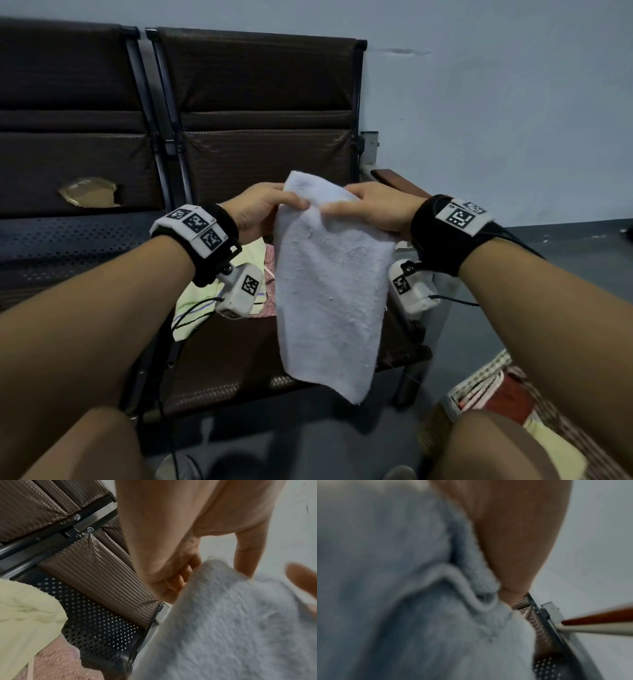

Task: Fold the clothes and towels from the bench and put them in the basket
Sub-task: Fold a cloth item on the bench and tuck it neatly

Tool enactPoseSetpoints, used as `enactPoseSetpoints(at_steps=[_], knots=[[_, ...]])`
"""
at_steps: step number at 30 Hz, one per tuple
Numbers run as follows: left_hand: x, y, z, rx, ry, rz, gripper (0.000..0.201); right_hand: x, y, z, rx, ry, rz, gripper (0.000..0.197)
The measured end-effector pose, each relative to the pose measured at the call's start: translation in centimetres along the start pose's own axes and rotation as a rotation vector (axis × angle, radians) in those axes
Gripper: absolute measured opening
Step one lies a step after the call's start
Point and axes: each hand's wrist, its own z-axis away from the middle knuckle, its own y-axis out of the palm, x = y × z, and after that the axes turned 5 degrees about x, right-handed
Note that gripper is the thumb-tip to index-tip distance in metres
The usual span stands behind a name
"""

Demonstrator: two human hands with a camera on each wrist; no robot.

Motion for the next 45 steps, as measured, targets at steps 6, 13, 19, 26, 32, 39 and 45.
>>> enactPoseSetpoints(at_steps=[6,13,19,26,32,39,45], knots=[[-0.7,-0.9,-4.0,-0.220,0.070,-0.194,0.032,-2.5,-4.1,-2.1,-0.231,0.226,0.296,0.049],[-3.6,-2.8,-7.3,-0.478,0.342,-0.082,0.010,-2.5,-4.9,-5.0,-0.739,-0.140,-0.148,0.015],[-0.7,-3.3,-4.3,-0.449,0.358,0.016,0.020,-3.5,-2.6,-4.2,-0.649,-0.292,-0.155,0.009],[12.7,-0.1,0.4,-0.191,-0.207,-0.222,0.024,-11.5,5.5,-1.9,-0.077,0.077,0.113,0.015],[17.1,1.3,1.8,0.045,-0.542,-0.368,0.020,-15.6,9.6,-0.7,0.230,0.384,-0.080,0.015],[18.7,0.0,-0.5,-0.056,-0.512,-0.250,0.029,-17.0,8.8,-3.4,0.080,0.410,-0.205,0.022],[20.5,-2.4,-4.4,-0.296,-0.295,-0.316,0.043,-18.4,9.3,-8.4,-0.267,0.226,-0.153,0.017]])
